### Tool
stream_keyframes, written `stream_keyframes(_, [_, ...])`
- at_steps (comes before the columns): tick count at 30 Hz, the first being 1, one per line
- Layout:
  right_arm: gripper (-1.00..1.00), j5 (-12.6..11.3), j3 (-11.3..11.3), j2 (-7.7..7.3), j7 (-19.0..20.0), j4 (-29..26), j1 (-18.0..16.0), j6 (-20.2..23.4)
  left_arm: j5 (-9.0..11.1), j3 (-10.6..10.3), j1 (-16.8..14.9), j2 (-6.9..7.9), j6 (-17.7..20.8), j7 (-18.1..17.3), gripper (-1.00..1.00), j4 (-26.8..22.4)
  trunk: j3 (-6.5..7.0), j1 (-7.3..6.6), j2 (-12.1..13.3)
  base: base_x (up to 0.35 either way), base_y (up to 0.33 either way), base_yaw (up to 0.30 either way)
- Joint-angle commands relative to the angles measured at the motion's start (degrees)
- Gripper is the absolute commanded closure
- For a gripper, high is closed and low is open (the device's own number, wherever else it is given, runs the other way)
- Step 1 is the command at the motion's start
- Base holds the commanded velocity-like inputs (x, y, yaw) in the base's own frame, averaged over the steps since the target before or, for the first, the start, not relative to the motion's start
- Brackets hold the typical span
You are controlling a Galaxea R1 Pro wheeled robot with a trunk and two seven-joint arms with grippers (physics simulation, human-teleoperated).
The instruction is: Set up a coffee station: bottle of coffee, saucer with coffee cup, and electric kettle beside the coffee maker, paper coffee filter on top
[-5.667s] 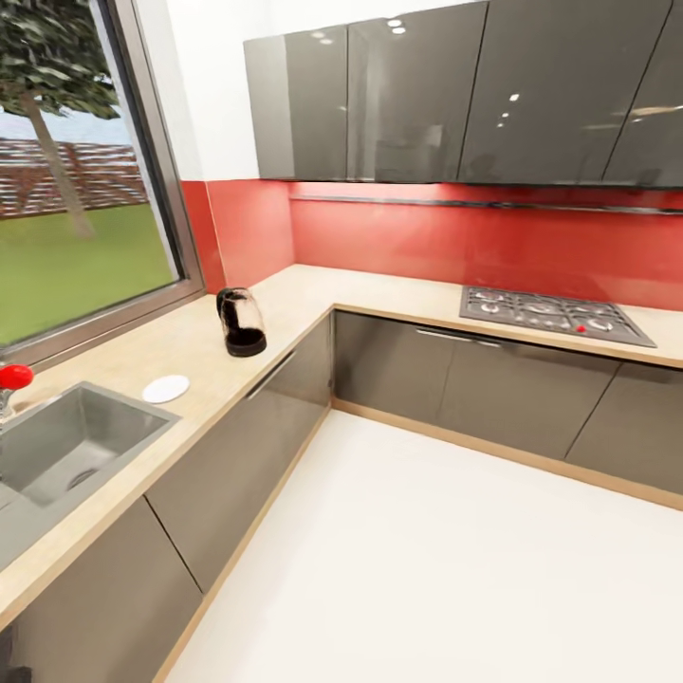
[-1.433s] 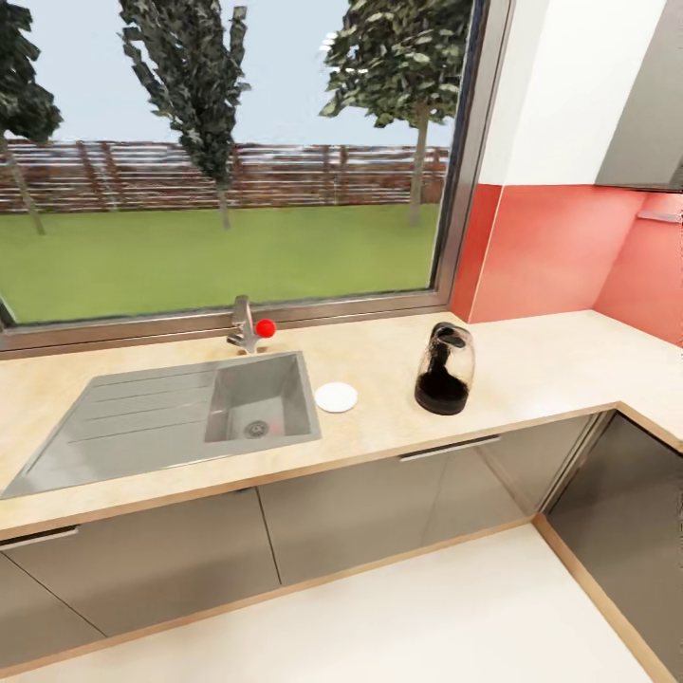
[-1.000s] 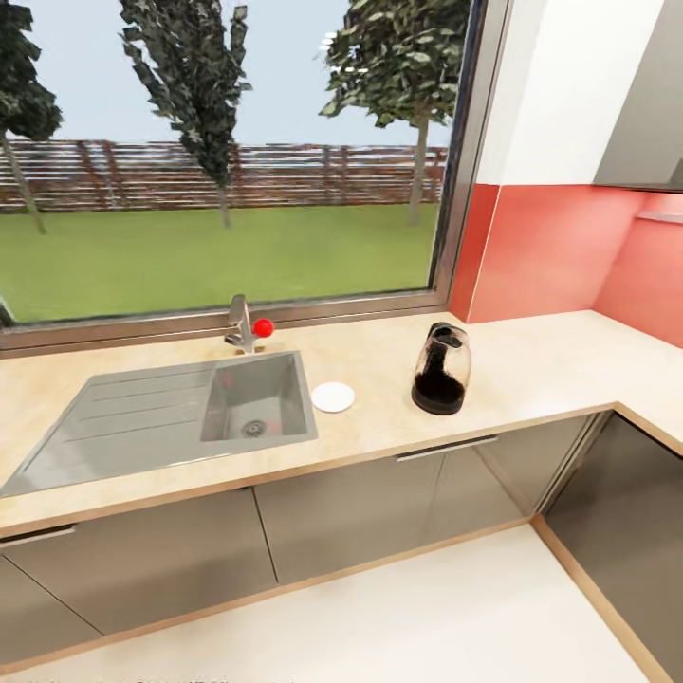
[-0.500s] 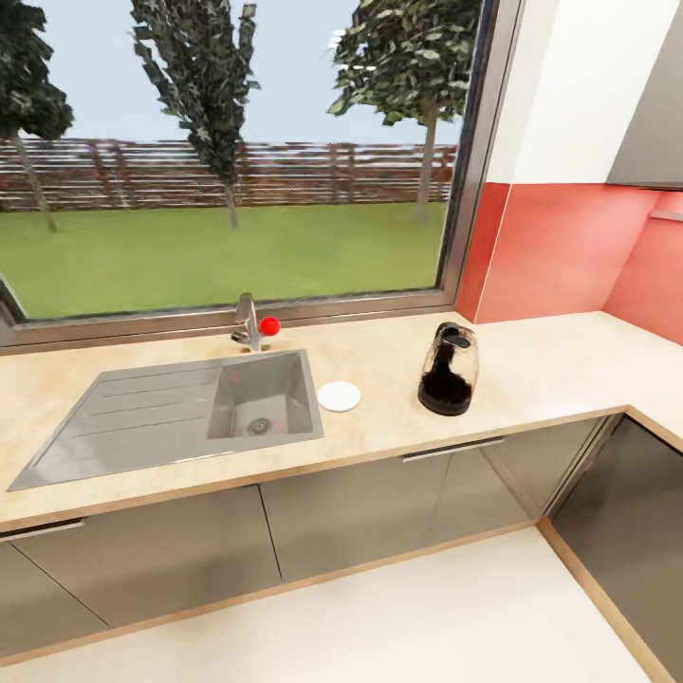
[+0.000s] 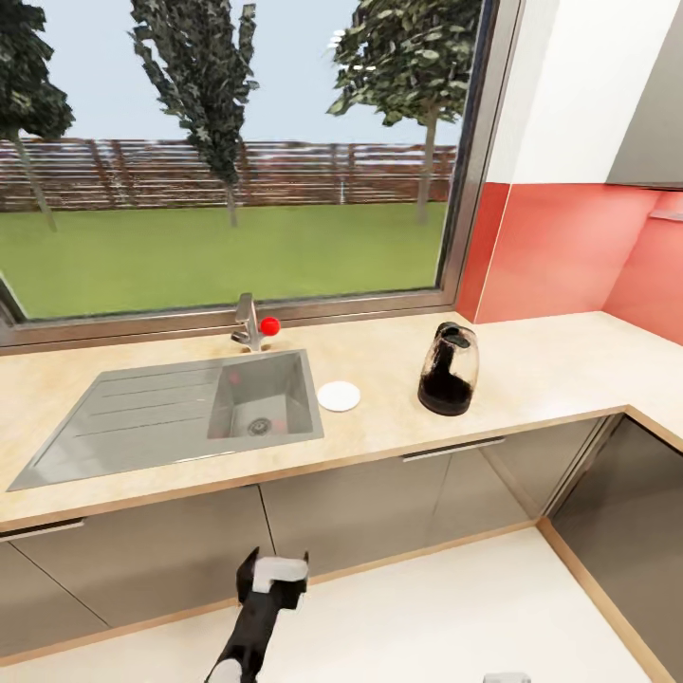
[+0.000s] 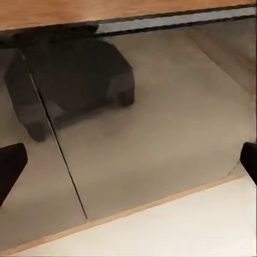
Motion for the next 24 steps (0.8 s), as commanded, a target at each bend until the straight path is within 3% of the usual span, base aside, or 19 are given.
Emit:
stream_keyframes(1, [-1.0,-0.53,0.44,-0.05,0.0,-0.3,-0.04,-0.1,0.43,-0.48,-0.04,0.02,-0.14,0.33,-1.0,-1.75,-0.12,0.03,-0.11,0.0,0.0,0.0])
stream_keyframes(7, [-1.0,-0.66,0.5,0.0,0.26,-2.86,-0.04,-0.6,0.3,-4.55,-0.06,0.03,2.0,0.33,-1.0,-15.63,-0.12,0.03,-0.11,0.0,0.0,0.0])
stream_keyframes(11, [-1.0,-0.72,0.52,0.39,0.37,-3.88,-0.04,-1.82,-0.03,-6.23,-0.33,-0.07,6.0,0.43,-1.0,-24.21,-0.12,0.03,-0.11,0.0,0.0,0.0])
stream_keyframes(14, [-1.0,-0.78,0.53,1.05,0.39,-4.37,-0.04,-2.6,-0.49,-6.47,-1.88,-0.21,7.23,0.64,-1.0,-26.67,-0.12,0.03,-0.11,0.0,0.0,0.0])
stream_keyframes(21, [-1.0,-0.7,0.57,4.24,0.41,-7.62,-0.04,-5.57,-1.13,-6.02,-10.68,-0.29,10.68,1.0,-1.0,-28.17,-0.12,0.03,-0.11,0.0,0.0,0.0])
stream_keyframes(24, [-1.0,-0.73,0.6,5.25,0.47,-11.72,-0.04,-7.72,-0.84,-3.69,-15.2,-0.14,15.77,0.84,-1.0,-28.12,-0.12,0.03,-0.11,0.0,0.0,0.0])
